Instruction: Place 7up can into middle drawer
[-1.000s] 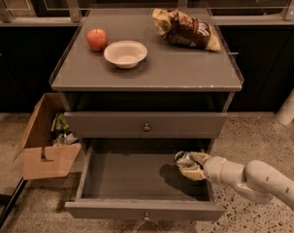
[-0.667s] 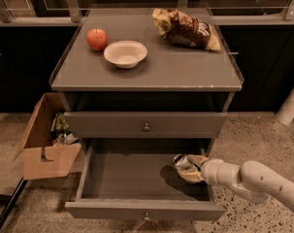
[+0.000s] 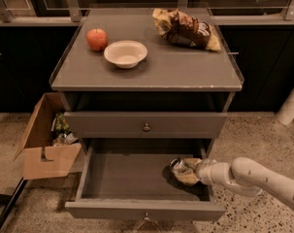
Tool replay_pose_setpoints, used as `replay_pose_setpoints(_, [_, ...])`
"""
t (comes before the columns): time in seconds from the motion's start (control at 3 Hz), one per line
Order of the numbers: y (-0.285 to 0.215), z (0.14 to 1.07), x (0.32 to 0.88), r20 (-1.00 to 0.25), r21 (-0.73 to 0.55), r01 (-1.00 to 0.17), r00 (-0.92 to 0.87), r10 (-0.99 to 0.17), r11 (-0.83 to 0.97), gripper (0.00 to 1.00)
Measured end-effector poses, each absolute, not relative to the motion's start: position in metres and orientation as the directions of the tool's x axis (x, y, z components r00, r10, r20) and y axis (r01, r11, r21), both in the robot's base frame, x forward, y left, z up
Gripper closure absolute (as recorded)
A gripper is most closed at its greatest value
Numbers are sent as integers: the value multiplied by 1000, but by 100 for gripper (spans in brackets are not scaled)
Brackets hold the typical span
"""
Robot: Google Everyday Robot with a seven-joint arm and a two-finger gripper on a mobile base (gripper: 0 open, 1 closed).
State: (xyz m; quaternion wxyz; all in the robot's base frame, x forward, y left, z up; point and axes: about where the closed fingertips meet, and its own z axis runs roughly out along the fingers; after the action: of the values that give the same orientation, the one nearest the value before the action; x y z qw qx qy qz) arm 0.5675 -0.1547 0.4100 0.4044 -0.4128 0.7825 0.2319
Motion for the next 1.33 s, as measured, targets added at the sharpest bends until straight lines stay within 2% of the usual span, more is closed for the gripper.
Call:
replay_pose_setpoints(0.67, [-153, 408, 566, -821, 32, -839, -332, -464, 544, 40])
replay_pose_setpoints(1.0, [-153, 408, 566, -821, 32, -839, -332, -464, 544, 10])
replay_pose_setpoints(1.33, [-153, 408, 566, -821, 32, -839, -332, -464, 544, 0])
